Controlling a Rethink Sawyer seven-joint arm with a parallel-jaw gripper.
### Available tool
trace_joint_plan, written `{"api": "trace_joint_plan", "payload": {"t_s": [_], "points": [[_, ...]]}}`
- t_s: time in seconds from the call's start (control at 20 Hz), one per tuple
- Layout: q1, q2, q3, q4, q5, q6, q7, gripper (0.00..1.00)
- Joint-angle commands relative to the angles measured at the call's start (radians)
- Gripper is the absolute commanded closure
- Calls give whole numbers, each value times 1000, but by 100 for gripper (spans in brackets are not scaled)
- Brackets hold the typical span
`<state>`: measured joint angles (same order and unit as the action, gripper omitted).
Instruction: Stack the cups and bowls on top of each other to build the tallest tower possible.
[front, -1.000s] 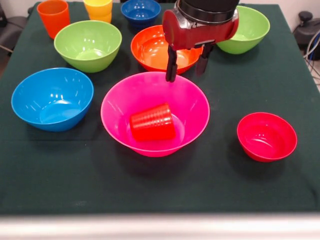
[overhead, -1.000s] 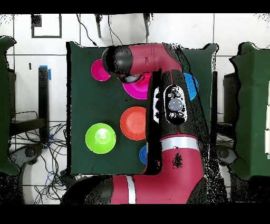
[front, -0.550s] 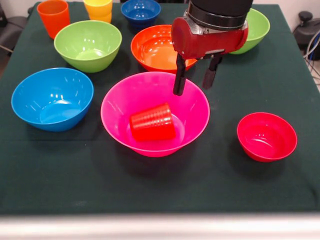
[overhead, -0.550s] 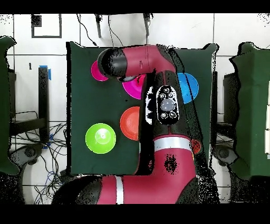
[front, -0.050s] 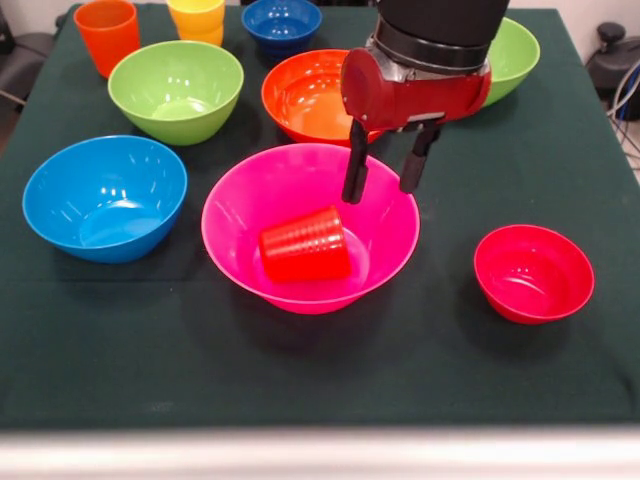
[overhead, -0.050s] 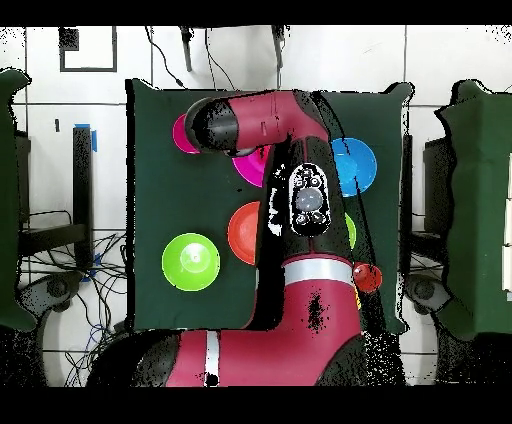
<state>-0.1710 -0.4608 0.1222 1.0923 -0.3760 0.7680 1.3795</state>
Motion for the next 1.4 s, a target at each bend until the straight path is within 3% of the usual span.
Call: {"api": "trace_joint_plan", "payload": {"t_s": [0.05,0.35,1.4], "points": [[43,90,-52,27,-77,-50,154,0],[64,113,-93,19,-63,-84,168,0],[141,218,-190,-68,18,-51,252,0]]}}
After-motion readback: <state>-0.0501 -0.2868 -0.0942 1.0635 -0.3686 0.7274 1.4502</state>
